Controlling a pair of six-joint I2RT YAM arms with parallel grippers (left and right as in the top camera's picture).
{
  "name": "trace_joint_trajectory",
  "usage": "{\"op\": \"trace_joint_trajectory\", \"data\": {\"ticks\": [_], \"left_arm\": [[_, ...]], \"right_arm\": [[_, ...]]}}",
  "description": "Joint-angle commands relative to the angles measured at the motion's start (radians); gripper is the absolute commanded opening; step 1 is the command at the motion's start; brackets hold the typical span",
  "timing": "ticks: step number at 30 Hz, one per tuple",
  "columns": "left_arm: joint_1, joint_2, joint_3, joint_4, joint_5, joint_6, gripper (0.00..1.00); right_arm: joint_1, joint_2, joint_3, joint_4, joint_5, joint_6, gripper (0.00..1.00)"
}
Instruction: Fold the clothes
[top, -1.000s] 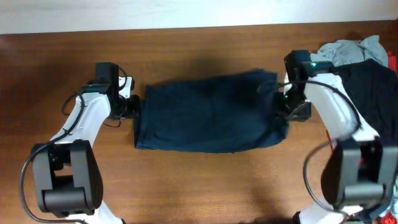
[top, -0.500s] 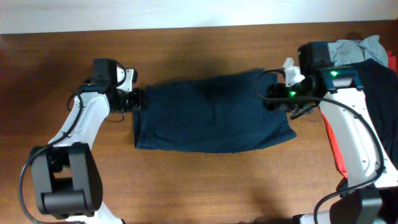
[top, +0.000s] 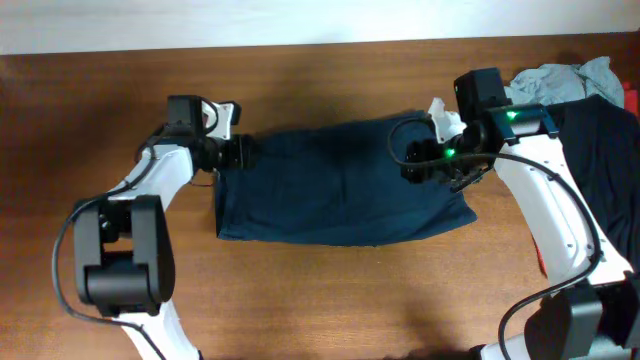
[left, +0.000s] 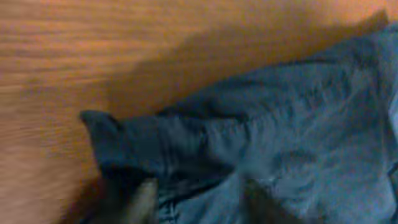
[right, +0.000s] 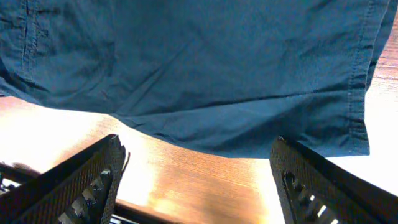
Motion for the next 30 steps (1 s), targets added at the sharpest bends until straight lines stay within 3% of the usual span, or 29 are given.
{"op": "trace_joint_trajectory", "data": {"ticks": [1, 4, 6, 9, 14, 16, 20, 25, 27, 30], "left_arm": [[-0.003, 0.021, 0.015, -0.005, 0.098, 0.006, 0.01], [0.003, -0.006, 0.036, -0.030, 0.098, -0.062, 0.01], [0.014, -0.080, 0.100, -0.129, 0.097, -0.072, 0.01], [0.023, -0.142, 0.164, -0.242, 0.089, -0.071, 0.01], [0.024, -0.222, 0.194, -0.379, -0.129, -0.071, 0.01], [0.024, -0.223, 0.194, -0.424, -0.178, -0.071, 0.08], [0.027, -0.193, 0.161, -0.543, -0.264, -0.121, 0.41], [0.056, -0.165, 0.074, -0.565, -0.299, -0.290, 0.49], [0.074, -0.165, 0.031, -0.544, -0.294, -0.304, 0.50], [0.098, -0.165, -0.018, -0.531, -0.257, -0.303, 0.63]], "right_arm": [[0.017, 0.014, 0.007, -0.005, -0.005, -0.011, 0.76], [0.015, 0.036, -0.003, -0.007, 0.089, 0.036, 0.76], [0.011, 0.079, -0.016, -0.006, 0.244, 0.143, 0.76], [0.011, 0.117, -0.017, -0.005, 0.257, 0.149, 0.76], [0.012, 0.191, -0.017, 0.000, 0.254, 0.149, 0.76], [0.013, 0.216, -0.017, 0.002, 0.236, 0.148, 0.76], [0.013, 0.243, -0.017, 0.002, 0.216, 0.118, 0.82], [0.013, 0.243, -0.017, 0.009, 0.216, 0.118, 0.87], [0.013, 0.243, -0.017, 0.010, 0.216, 0.118, 0.87], [0.013, 0.243, -0.017, 0.009, 0.216, 0.117, 0.87]]}}
